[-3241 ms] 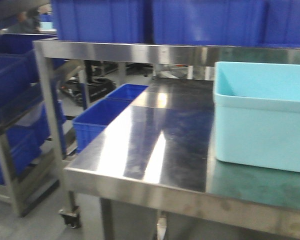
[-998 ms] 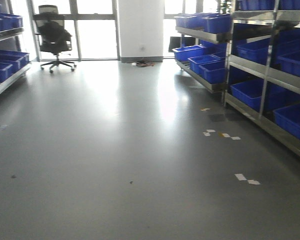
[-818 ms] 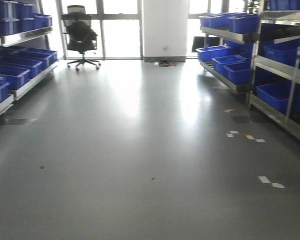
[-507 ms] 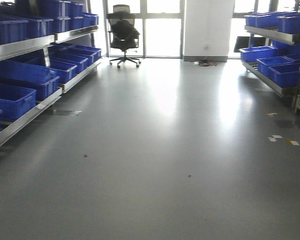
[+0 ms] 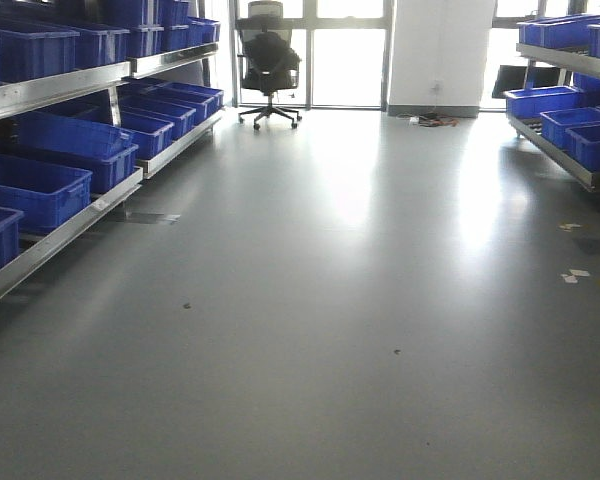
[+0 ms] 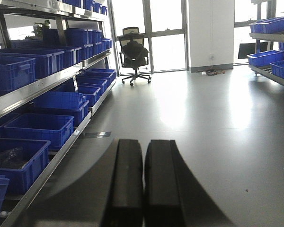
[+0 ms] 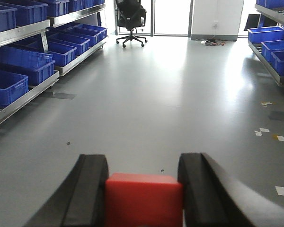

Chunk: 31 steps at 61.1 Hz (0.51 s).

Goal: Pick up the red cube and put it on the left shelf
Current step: 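Drive the base away from the table toward the blue crate shelves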

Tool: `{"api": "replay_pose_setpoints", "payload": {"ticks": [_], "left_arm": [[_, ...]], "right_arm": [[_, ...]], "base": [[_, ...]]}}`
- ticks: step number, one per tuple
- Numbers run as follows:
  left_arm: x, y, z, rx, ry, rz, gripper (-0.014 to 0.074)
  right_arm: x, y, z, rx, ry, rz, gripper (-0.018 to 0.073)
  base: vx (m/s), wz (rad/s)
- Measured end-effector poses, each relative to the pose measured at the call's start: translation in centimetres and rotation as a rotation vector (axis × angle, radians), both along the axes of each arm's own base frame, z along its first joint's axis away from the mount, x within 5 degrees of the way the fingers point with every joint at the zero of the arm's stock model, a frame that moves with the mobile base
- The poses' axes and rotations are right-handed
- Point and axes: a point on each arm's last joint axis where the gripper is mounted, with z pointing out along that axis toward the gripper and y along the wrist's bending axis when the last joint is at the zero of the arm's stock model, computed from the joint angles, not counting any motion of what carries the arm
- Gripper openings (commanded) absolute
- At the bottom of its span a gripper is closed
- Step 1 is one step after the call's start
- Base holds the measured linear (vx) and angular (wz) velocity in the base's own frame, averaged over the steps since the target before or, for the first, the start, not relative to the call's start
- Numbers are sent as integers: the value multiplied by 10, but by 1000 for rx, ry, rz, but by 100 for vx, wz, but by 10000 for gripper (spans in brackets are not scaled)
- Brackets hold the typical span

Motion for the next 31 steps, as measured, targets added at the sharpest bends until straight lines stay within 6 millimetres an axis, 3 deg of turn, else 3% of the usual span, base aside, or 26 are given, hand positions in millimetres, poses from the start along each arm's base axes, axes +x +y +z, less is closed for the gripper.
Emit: {"api": "replay_pose_setpoints", "payload": {"ticks": [31], "left_arm": [[0,0,0,0,0,0,106]], "right_arm": [[0,0,0,0,0,0,58]], "base": [[24,3]]}}
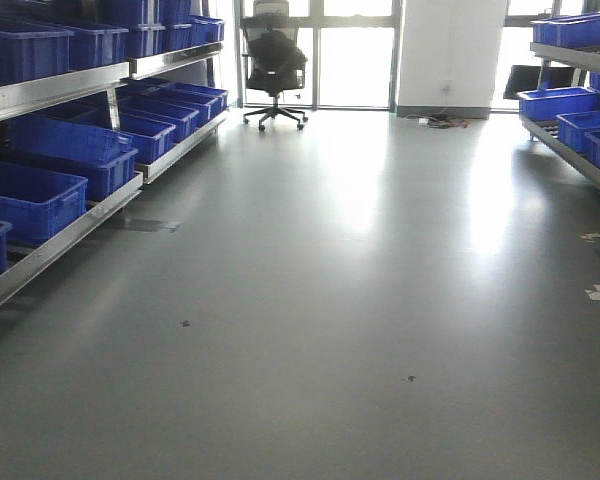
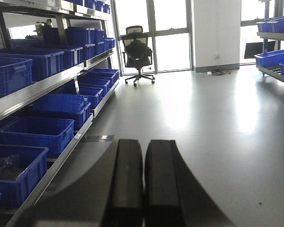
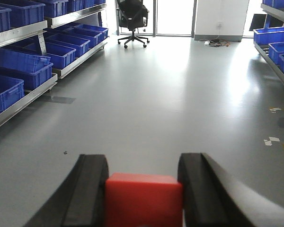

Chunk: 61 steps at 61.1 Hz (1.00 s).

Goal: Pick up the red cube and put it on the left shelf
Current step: 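Drive the base away from the table toward the blue crate shelves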

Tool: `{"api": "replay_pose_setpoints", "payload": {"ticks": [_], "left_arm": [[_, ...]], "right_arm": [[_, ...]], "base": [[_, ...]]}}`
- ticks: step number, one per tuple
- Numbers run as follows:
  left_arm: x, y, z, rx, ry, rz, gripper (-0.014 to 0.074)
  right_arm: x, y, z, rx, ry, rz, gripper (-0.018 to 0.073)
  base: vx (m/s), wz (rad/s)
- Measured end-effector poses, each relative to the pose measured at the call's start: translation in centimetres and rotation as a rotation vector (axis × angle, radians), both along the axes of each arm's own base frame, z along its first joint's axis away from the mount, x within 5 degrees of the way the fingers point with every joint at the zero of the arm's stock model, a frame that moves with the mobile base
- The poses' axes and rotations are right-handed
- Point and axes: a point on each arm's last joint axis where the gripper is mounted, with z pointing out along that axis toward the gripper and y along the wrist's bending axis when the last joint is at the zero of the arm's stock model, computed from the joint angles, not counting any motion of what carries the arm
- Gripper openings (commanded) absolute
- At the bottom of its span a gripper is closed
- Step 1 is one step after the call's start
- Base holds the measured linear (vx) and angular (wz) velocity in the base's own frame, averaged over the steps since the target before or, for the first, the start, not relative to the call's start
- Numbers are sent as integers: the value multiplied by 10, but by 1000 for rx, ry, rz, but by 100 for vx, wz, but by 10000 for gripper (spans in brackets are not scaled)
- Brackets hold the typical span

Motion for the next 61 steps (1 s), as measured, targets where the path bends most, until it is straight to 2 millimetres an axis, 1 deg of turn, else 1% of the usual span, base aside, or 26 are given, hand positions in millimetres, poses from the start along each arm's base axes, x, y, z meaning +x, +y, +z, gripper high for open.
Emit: {"api": "replay_pose_setpoints", "payload": {"ticks": [26,61], "left_arm": [[0,0,0,0,0,0,106],[0,0,0,0,0,0,106]], "right_arm": [[0,0,0,0,0,0,58],[0,0,0,0,0,0,58]], "base": [[43,5],[59,9]]}}
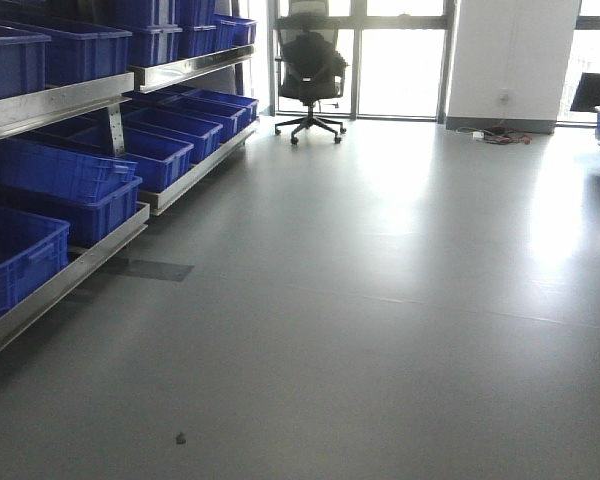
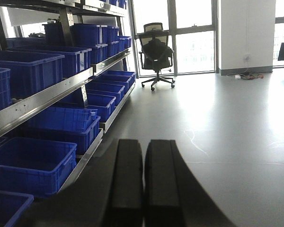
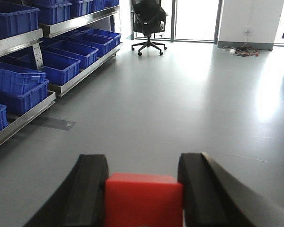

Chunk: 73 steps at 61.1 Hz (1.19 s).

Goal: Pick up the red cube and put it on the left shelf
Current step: 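Drive the base away from the table toward the blue crate shelves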

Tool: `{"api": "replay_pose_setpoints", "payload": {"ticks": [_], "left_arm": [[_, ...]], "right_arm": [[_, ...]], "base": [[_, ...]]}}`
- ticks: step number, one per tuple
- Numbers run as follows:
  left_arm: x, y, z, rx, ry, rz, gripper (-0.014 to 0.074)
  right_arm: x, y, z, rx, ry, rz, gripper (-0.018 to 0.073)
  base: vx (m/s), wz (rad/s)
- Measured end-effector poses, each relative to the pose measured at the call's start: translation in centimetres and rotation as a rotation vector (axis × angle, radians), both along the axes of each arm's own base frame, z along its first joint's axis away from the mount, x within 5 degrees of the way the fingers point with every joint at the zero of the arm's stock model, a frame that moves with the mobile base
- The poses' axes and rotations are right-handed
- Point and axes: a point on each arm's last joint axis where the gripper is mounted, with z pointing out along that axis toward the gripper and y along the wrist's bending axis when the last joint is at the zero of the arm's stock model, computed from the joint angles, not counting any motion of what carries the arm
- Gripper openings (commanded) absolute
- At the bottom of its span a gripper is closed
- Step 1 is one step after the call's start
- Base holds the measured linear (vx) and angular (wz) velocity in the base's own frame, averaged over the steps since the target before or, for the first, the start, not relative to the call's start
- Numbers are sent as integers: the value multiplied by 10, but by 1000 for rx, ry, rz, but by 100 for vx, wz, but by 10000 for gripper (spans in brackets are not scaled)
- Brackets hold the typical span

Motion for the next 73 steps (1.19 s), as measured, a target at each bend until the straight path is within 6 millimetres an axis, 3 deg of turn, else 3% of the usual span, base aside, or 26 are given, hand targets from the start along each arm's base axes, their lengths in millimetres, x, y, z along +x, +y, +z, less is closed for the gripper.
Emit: {"api": "replay_pose_setpoints", "payload": {"ticks": [42,73], "left_arm": [[0,0,0,0,0,0,106],[0,0,0,0,0,0,106]], "right_arm": [[0,0,0,0,0,0,58],[0,0,0,0,0,0,58]], "base": [[65,9],[60,31]]}}
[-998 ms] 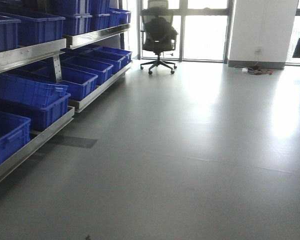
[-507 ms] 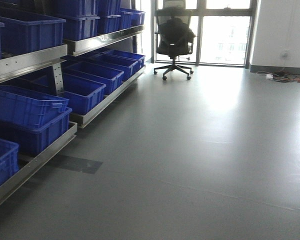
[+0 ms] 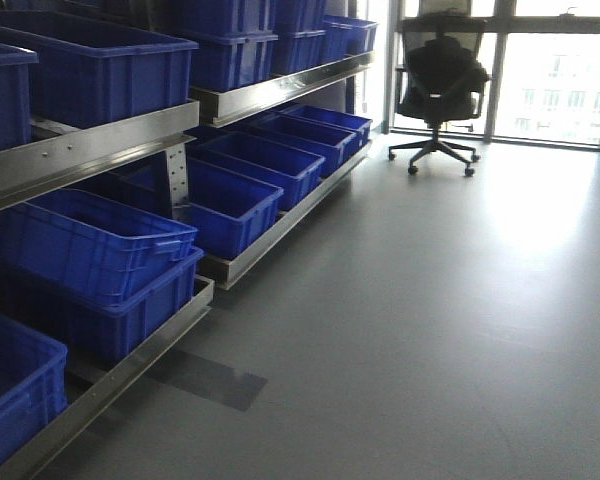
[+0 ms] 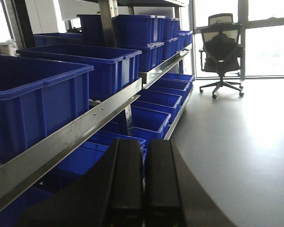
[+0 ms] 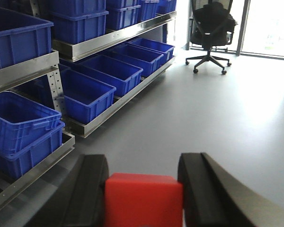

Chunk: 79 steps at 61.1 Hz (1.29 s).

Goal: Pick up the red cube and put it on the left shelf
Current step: 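Drive the base away from the table toward the blue crate shelves, then move the right gripper holding the red cube over a blue crate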

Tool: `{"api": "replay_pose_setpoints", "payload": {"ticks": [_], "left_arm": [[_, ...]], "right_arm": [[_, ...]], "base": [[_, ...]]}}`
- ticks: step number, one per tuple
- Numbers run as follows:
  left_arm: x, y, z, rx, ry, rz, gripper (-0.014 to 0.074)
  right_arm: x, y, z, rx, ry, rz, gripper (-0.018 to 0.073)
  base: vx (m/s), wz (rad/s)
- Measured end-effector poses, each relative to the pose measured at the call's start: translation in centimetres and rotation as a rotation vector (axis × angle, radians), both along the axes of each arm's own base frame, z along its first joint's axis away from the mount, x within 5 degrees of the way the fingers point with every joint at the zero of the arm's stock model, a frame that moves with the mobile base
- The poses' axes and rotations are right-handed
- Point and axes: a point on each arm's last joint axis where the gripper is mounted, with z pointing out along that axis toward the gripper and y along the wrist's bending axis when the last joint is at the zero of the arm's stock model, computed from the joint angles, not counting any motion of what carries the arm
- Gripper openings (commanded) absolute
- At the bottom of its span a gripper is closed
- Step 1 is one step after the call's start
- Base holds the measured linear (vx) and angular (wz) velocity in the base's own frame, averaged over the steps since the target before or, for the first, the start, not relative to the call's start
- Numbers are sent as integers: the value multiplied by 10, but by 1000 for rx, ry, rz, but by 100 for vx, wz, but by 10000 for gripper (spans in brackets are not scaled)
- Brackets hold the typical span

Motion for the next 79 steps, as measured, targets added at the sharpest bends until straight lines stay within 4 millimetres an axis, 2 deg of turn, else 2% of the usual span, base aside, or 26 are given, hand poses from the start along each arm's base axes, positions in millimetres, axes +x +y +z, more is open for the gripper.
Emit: {"api": "replay_pose_setpoints", "payload": {"ticks": [21,40,79], "left_arm": [[0,0,0,0,0,0,106],[0,0,0,0,0,0,106],[0,0,0,0,0,0,106]], "right_arm": [[0,0,0,0,0,0,58],[0,0,0,0,0,0,58],[0,0,0,0,0,0,58]], "base": [[52,45],[40,76],[22,69]]}}
